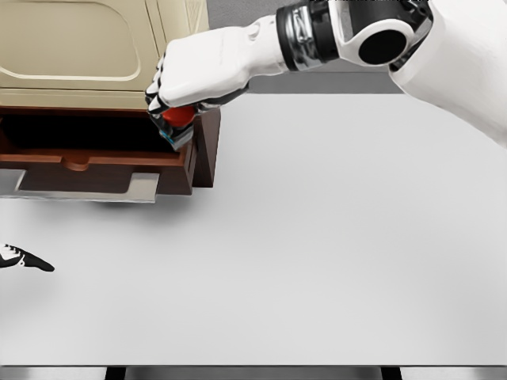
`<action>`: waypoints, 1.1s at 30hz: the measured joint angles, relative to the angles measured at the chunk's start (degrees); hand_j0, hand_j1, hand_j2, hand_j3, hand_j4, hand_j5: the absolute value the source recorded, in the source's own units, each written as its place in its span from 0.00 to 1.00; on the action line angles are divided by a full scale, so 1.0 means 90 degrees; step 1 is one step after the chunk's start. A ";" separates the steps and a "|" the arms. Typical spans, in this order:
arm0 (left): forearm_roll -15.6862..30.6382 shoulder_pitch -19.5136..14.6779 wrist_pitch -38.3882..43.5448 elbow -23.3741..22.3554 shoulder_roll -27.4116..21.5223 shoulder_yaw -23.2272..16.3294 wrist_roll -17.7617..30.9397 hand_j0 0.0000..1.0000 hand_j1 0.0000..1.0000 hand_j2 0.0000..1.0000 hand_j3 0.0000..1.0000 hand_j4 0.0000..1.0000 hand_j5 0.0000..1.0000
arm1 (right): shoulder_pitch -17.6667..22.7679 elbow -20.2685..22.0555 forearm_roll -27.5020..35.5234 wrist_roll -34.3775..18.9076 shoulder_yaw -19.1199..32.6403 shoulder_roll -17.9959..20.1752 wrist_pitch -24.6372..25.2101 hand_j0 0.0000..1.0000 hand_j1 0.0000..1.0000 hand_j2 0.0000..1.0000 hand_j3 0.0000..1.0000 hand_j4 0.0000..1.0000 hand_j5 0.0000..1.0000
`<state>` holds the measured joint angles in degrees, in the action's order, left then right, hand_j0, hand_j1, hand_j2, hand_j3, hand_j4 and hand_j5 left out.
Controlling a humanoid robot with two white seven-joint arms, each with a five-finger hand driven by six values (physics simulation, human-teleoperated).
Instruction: Open the cabinet drawer with left arm, and place a switch into the drawer with right arm
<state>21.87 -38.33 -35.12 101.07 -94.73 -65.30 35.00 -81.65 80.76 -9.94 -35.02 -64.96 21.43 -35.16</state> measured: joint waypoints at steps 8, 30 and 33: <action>-0.0056 0.0000 0.0000 0.0000 0.0000 -0.0003 0.0000 1.00 1.00 1.00 1.00 1.00 1.00 | -0.0205 -0.0876 0.0011 0.0001 -0.0129 -0.0680 0.0000 0.46 0.46 0.46 0.46 0.46 0.46; -0.0215 0.0000 0.0002 0.0000 0.0024 -0.0002 0.0001 1.00 1.00 1.00 1.00 1.00 1.00 | -0.0391 -0.1003 -0.0264 0.0000 -0.0360 -0.1261 -0.0001 1.00 1.00 1.00 1.00 1.00 1.00; -0.0216 -0.0003 0.0002 0.0000 0.0023 0.0001 0.0001 1.00 1.00 1.00 1.00 1.00 1.00 | -0.0020 0.0849 -0.0171 0.0001 -0.0303 0.0404 0.0003 1.00 1.00 1.00 1.00 1.00 1.00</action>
<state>19.92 -38.36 -35.10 101.07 -94.52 -65.29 35.01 -81.83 88.39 -11.48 -35.02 -67.69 25.07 -35.13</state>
